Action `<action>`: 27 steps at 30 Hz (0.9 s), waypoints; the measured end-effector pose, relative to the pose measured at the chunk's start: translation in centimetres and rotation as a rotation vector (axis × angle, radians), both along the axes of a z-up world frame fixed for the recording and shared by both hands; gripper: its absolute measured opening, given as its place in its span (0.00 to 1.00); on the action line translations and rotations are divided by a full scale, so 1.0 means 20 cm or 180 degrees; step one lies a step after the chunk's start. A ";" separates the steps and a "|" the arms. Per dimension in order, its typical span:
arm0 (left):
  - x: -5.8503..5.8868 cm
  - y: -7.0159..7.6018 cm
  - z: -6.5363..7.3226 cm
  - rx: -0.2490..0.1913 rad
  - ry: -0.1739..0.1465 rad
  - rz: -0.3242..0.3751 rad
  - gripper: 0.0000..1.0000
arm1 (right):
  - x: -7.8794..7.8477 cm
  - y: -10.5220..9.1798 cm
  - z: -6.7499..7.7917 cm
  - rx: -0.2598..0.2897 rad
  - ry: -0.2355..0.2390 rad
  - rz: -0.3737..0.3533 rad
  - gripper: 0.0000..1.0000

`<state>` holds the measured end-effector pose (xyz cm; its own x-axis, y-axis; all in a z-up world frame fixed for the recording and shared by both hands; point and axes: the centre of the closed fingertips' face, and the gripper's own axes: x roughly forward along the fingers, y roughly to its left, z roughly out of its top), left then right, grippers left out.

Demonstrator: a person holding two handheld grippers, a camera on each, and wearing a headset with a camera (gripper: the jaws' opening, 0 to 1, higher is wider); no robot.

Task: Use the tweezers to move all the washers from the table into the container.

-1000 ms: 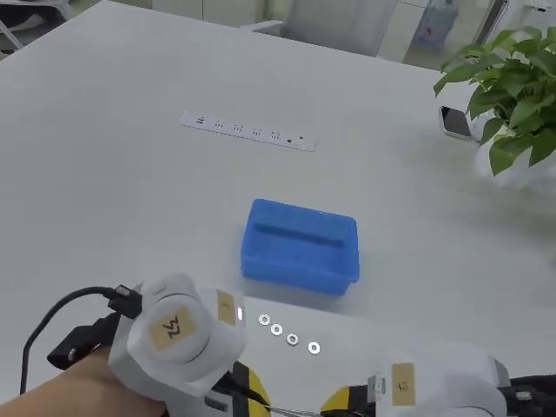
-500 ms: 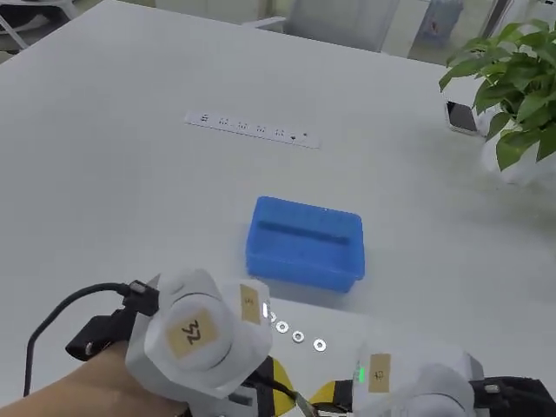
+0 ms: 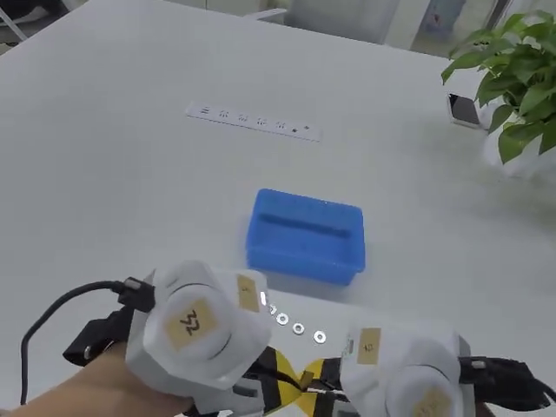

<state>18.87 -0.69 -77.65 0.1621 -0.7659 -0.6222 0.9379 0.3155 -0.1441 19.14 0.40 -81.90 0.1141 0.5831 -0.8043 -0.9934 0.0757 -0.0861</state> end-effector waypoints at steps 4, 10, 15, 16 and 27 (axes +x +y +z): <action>0.00 0.00 0.00 0.0046 -0.0104 0.0065 0.00 | -0.01 -0.01 0.00 -0.0005 -0.0066 0.0031 0.01; 0.00 -0.01 0.05 0.0039 -0.0278 0.0017 0.05 | 0.01 -0.01 0.00 0.0031 -0.0032 -0.0064 0.02; 0.06 -0.01 0.07 0.0002 -0.0504 0.0186 0.07 | 0.01 -0.01 0.00 0.0103 -0.0033 -0.0108 0.02; 0.06 -0.02 0.07 -0.0014 -0.0448 0.0152 0.07 | 0.01 0.00 0.00 0.0107 -0.0025 -0.0107 0.02; 0.04 -0.07 0.04 -0.0080 -0.0311 0.0077 0.00 | 0.01 0.02 -0.02 0.0178 0.0063 -0.0181 0.03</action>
<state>19.68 -2.07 -76.75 0.2396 -0.7761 -0.5833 0.9401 0.3356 -0.0604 19.42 0.72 -82.34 0.1327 0.6202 -0.7731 -0.9888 0.1362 -0.0605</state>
